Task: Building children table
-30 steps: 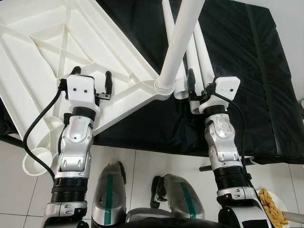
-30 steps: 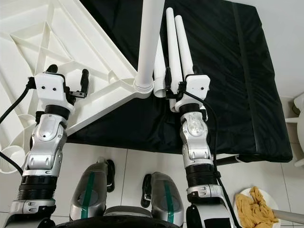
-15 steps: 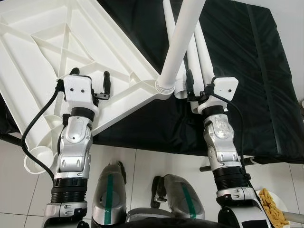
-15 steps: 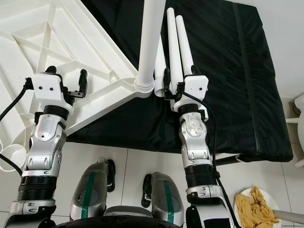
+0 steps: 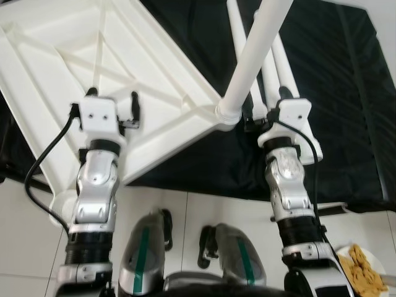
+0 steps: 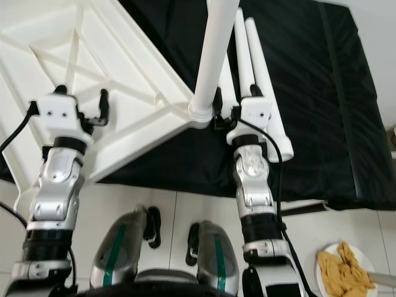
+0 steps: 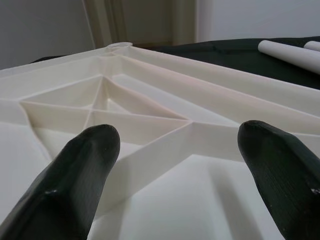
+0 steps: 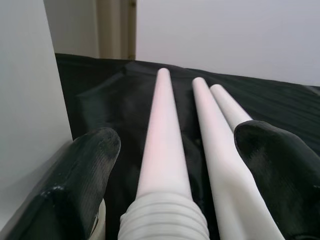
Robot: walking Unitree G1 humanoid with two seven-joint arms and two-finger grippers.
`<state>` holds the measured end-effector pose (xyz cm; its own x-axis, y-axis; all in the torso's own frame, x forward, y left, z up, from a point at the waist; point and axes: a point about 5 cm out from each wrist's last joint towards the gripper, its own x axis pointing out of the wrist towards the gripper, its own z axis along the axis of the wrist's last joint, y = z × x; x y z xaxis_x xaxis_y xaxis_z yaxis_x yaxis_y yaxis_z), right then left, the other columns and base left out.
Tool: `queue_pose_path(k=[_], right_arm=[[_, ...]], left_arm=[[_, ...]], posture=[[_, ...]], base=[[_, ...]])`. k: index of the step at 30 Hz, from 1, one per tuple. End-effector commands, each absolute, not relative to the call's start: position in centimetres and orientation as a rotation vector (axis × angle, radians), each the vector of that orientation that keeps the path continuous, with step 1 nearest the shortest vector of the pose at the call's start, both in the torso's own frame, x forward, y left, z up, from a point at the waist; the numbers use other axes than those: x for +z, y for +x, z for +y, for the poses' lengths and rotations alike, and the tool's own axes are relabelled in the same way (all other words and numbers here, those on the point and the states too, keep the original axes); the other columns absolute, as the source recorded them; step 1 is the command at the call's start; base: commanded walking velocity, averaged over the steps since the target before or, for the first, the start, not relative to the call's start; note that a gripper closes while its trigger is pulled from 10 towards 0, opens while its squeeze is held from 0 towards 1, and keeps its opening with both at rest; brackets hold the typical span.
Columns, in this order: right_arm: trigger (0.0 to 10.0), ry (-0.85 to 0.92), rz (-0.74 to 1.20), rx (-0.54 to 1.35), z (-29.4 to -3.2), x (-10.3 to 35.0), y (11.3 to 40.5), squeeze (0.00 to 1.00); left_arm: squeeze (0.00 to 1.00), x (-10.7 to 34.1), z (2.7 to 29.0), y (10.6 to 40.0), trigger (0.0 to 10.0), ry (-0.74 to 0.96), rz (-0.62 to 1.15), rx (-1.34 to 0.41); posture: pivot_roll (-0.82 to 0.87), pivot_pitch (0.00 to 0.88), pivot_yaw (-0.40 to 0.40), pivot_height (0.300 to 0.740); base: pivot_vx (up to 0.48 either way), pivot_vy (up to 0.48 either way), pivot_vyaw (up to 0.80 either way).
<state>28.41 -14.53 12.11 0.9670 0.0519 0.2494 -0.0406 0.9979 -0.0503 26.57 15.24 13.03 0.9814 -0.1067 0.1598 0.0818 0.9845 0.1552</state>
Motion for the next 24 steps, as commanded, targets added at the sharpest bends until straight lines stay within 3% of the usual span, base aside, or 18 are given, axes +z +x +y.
queue_pose_path(k=[1,19,24], right_arm=[[10.0,-0.057,-0.256,0.056,-14.44,12.11,28.51,0.00],[10.0,-0.061,-0.266,0.058,-14.44,12.34,28.86,0.00],[10.0,-0.062,-0.268,0.059,-14.40,12.35,28.90,0.00]], left_arm=[[0.00,12.97,15.51,26.58,10.0,0.146,-0.171,-0.078],[0.00,13.03,15.27,26.68,10.0,0.208,-0.180,-0.072],[0.00,13.08,15.22,26.71,10.0,0.224,-0.187,-0.075]], posture=[[0.12,0.074,-0.063,0.740],[0.12,0.068,-0.067,0.740],[0.12,0.066,-0.066,0.740]], base=[[0.000,0.000,0.00],[0.000,0.000,0.00],[0.000,-0.386,0.00]])
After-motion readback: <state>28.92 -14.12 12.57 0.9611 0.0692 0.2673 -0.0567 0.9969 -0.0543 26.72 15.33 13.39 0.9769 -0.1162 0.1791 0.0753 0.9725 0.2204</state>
